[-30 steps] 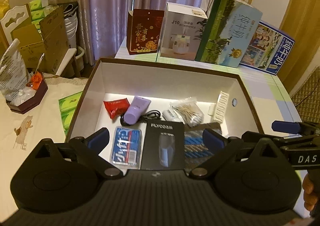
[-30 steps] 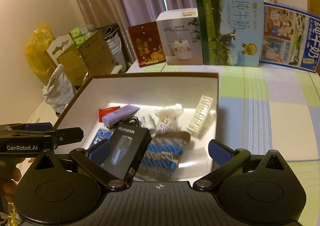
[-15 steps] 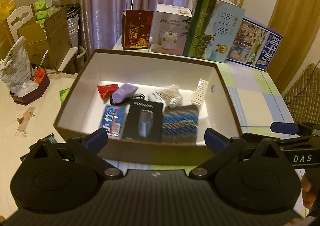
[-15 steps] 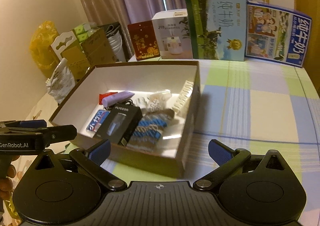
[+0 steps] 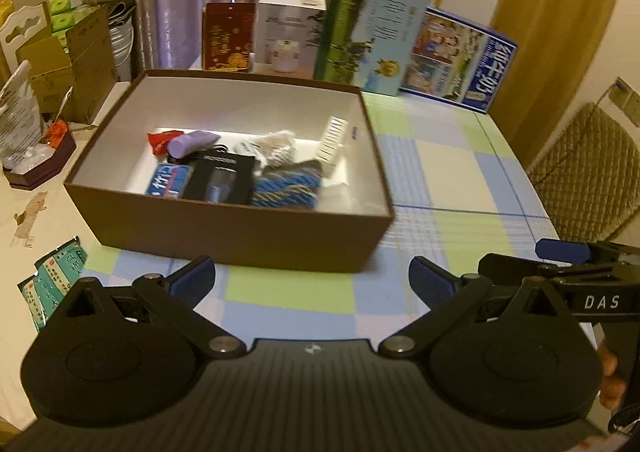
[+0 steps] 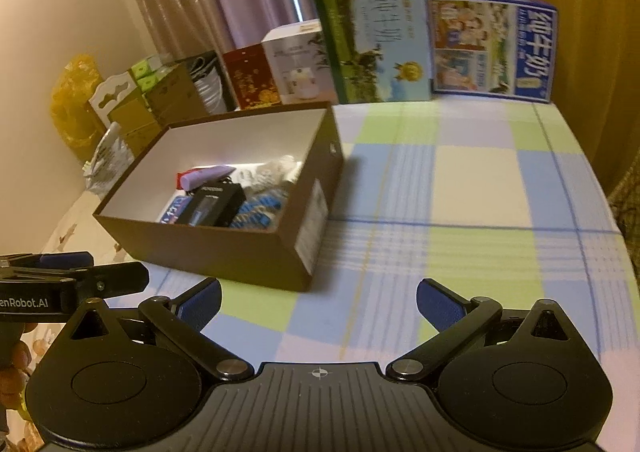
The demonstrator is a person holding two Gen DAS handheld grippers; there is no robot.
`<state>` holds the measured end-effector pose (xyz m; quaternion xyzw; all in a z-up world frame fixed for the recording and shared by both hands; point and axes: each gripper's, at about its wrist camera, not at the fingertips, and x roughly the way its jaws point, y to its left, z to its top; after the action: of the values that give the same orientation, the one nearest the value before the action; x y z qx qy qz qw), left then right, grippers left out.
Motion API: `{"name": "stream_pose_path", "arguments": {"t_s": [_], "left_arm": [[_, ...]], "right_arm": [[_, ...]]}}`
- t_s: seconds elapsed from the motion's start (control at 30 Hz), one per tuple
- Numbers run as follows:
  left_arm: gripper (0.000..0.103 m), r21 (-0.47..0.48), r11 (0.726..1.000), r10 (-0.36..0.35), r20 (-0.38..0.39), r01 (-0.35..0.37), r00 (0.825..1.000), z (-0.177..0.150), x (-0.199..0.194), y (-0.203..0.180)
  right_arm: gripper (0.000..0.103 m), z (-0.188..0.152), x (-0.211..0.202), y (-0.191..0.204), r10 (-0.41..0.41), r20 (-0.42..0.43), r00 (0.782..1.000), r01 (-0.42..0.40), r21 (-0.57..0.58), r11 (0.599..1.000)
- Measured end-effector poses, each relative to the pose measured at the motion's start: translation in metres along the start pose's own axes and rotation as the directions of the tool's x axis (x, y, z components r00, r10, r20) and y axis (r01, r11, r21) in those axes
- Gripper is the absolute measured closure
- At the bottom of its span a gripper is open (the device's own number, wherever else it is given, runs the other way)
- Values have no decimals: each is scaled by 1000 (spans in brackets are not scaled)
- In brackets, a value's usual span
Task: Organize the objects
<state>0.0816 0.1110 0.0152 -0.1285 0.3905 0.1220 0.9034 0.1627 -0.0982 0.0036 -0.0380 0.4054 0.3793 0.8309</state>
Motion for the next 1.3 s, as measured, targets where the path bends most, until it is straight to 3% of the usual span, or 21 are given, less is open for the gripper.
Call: {"name": "stream_pose_path", "arguments": {"t_s": [0.57, 1.3], "left_arm": [[2, 85, 994, -66, 14, 64, 998, -44, -28, -69], [2, 148, 981, -126, -7, 125, 992, -88, -54, -123]], "right_arm": [[2, -51, -76, -43, -76, 32, 997, 74, 68, 995], [2, -105, -143, -75, -150, 43, 988, 143, 134, 981]]}}
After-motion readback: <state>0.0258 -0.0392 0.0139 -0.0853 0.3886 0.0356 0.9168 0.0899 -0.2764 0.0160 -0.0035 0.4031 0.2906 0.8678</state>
